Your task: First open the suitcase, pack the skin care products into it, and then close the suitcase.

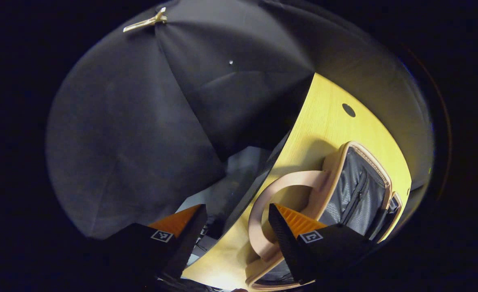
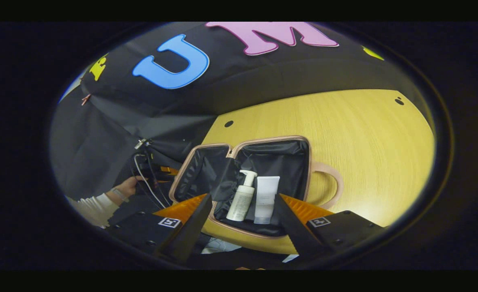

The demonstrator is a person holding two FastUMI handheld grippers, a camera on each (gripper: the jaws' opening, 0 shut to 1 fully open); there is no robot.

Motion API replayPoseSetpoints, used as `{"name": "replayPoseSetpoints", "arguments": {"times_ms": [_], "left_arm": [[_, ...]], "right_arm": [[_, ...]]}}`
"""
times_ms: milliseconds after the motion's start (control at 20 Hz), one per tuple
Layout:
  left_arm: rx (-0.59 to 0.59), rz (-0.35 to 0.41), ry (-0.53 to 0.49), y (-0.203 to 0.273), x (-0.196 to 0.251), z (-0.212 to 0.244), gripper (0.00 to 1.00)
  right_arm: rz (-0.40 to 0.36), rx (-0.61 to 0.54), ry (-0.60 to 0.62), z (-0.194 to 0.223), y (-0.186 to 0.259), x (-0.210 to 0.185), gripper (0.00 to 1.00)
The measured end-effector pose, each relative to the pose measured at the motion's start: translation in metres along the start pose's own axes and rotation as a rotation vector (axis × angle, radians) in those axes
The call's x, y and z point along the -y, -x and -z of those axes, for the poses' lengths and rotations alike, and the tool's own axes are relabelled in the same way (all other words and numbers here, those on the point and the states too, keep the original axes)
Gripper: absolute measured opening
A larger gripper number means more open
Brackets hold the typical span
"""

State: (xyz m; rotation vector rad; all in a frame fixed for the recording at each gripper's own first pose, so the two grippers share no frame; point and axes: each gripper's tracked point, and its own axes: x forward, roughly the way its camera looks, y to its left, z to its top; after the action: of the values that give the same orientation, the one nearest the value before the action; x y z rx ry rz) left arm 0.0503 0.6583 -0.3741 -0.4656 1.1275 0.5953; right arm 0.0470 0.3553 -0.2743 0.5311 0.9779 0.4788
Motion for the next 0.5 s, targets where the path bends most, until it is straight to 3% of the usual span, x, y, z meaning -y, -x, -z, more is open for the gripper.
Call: {"name": "replayPoseSetpoints", "arguments": {"times_ms": [100, 150, 200, 300, 400, 500], "left_arm": [[-0.026, -0.017, -0.027, -0.013, -0.003, 0.004, 0.97], [-0.071, 0.036, -0.067, -0.019, 0.005, 0.013, 0.97], [-0.053, 0.053, -0.088, -0.015, 0.011, 0.003, 0.7], [-0.073, -0.006, -0.164, -0.013, 0.018, 0.007, 0.17], [-0.056, 0.005, -0.191, -0.006, 0.028, -0.001, 0.13], [-0.024, 0.063, -0.181, 0.014, 0.041, -0.005, 0.11]], "right_arm": [[0.019, 0.005, 0.005, 0.0, 0.006, 0.004, 0.97], [0.027, 0.006, 0.007, 0.001, 0.008, 0.005, 0.97], [0.029, 0.004, 0.008, 0.001, 0.008, 0.005, 0.97], [0.026, 0.012, 0.003, -0.002, 0.007, 0.005, 0.97], [0.017, 0.013, -0.001, -0.003, 0.008, 0.0, 0.97], [0.024, 0.017, 0.016, -0.004, 0.012, 0.001, 0.97]]}}
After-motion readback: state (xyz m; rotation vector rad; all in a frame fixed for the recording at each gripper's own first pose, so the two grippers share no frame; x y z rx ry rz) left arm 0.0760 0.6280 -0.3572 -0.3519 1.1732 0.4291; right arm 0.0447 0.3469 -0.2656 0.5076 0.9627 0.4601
